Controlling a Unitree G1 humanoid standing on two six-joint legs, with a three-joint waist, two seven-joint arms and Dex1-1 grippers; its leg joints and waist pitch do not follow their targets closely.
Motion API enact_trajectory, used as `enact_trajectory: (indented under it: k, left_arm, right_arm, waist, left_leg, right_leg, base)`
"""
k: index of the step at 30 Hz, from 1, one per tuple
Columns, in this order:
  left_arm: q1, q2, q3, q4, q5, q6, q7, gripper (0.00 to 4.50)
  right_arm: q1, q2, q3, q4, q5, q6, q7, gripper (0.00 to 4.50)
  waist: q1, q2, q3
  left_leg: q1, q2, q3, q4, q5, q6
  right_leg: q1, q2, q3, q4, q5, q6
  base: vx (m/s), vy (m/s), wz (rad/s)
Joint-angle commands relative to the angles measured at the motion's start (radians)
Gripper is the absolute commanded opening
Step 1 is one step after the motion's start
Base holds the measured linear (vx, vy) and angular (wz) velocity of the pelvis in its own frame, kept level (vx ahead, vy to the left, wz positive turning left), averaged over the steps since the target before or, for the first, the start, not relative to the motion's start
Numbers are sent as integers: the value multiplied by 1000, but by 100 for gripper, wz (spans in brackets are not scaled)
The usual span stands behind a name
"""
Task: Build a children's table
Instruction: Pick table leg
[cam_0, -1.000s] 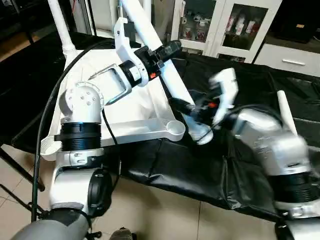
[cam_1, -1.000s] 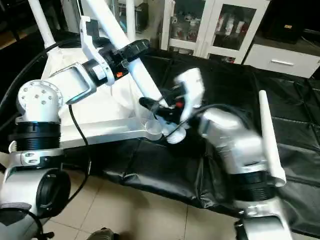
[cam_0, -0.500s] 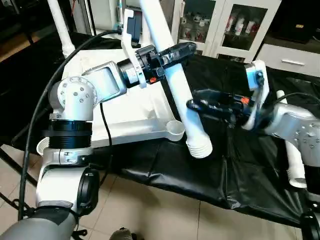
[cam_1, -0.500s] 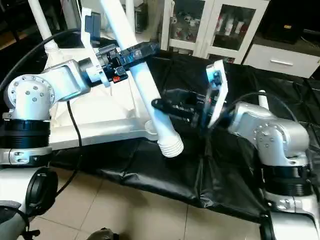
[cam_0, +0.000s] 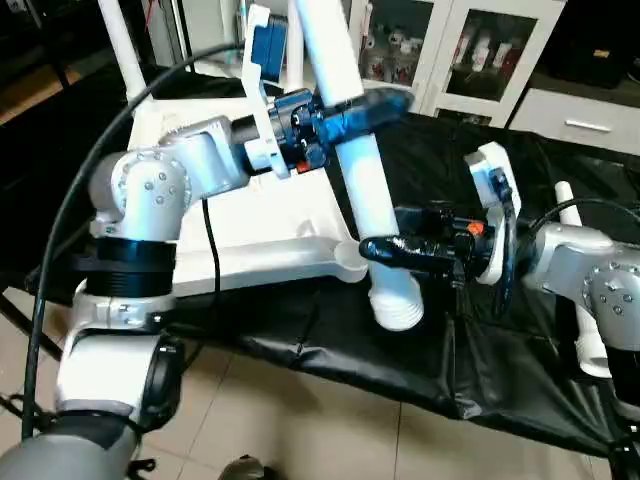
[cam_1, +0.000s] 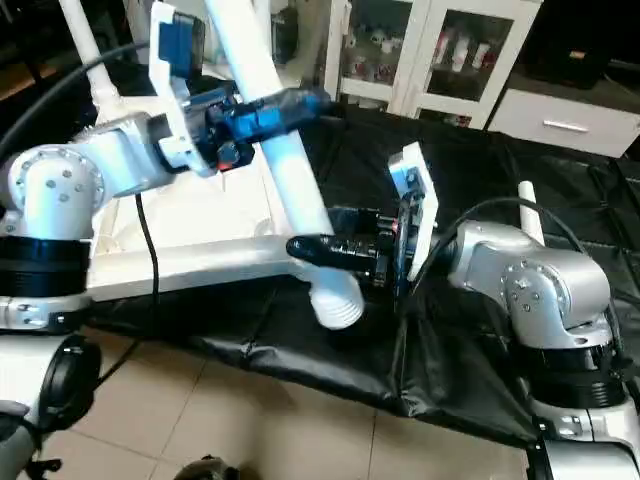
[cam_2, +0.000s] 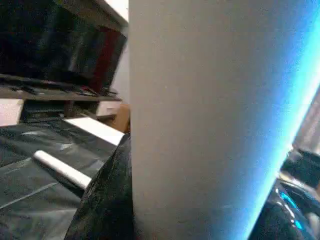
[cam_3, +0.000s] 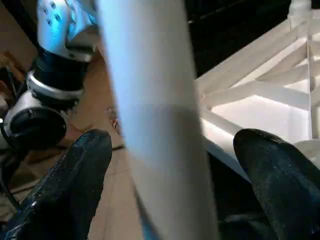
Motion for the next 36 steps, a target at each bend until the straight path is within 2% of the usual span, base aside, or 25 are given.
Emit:
enact_trajectory:
  k: [1, 3, 6, 11, 15, 19, 23, 27, 28, 31, 34, 36]
  left_arm:
    - [-15, 12, -25, -28, 2, -6, -35, 175]
    - [-18, 26, -47, -32, 12, -12, -72, 175]
    - [-18, 44, -80, -39, 30, -21, -113, 175]
    - [-22, 57, -132, -29, 65, -39, -155, 175]
    - [-23, 61, -157, -19, 82, -52, -173, 175]
    - [-18, 68, -184, -18, 102, -60, -206, 175]
    - [-17, 70, -187, -20, 103, -59, -209, 175]
    - [-15, 79, -204, -28, 110, -73, -252, 175]
    - [-14, 80, -206, -31, 111, -75, -258, 175]
    - [-12, 80, -206, -38, 111, -73, -259, 175]
    - [-12, 80, -205, -38, 112, -75, -259, 175]
    - [-15, 78, -202, -34, 114, -77, -260, 175]
  right_arm:
    - [-10, -14, 9, 3, -22, -20, 3, 424]
    - [-17, -17, 21, 6, -23, -28, 23, 424]
    - [-17, -31, 44, 4, -32, -32, 54, 424]
    - [-2, -53, 99, -11, -69, -67, 112, 424]
    - [5, -56, 126, -16, -99, -105, 132, 424]
    - [21, -63, 174, -30, -144, -174, 172, 424]
    - [24, -63, 177, -33, -145, -177, 176, 424]
    - [35, -78, 207, -39, -163, -208, 227, 378]
    - [38, -81, 214, -41, -167, -212, 238, 378]
    - [42, -83, 218, -45, -158, -203, 250, 347]
    - [42, -85, 223, -44, -153, -196, 261, 342]
    - [44, -88, 230, -42, -156, -197, 272, 315]
  waist:
    - [-1, -12, -80]
    - [-2, -18, -79]
    - [-1, -17, -79]
    - [1, -23, -79]
    - [0, -23, -79]
    - [1, -21, -79]
    - [0, -21, -80]
    - [0, -21, -79]
    - [0, -20, -79]
    - [-1, -20, -79]
    - [-1, -20, -79]
    - [0, -20, -79]
  left_leg:
    - [21, 48, -13, -72, -115, -17]
    - [21, 49, -13, -73, -117, -16]
    - [22, 49, -13, -73, -114, -16]
    - [21, 50, -14, -73, -117, -22]
    - [21, 50, -14, -72, -114, -20]
    - [21, 50, -14, -71, -116, -17]
    - [21, 51, -14, -71, -119, -10]
    - [22, 51, -14, -71, -130, -10]
    - [22, 51, -14, -71, -131, -10]
    - [21, 52, -15, -71, -132, -7]
    - [22, 52, -15, -71, -135, -8]
    - [23, 52, -15, -71, -139, -8]
  right_leg:
    - [51, -64, 45, -63, -168, -209]
    - [51, -63, 45, -62, -174, -205]
    - [50, -63, 45, -63, -172, -200]
    - [51, -64, 45, -62, -171, -195]
    - [51, -64, 46, -59, -157, -203]
    - [51, -64, 46, -59, -150, -210]
    - [51, -63, 45, -57, -144, -220]
    - [52, -63, 46, -59, -165, -218]
    - [51, -64, 46, -60, -166, -218]
    - [52, -64, 46, -58, -156, -225]
    - [51, -64, 46, -58, -162, -228]
    - [51, -64, 46, -58, -166, -228]
  base:
    - [0, 0, 0]
    - [0, 0, 0]
    - [0, 0, 0]
    - [0, 0, 0]
    - [0, 0, 0]
    - [0, 0, 0]
    - [0, 0, 0]
    - [0, 0, 0]
    - [0, 0, 0]
    - [0, 0, 0]
    - [0, 0, 0]
    - [0, 0, 0]
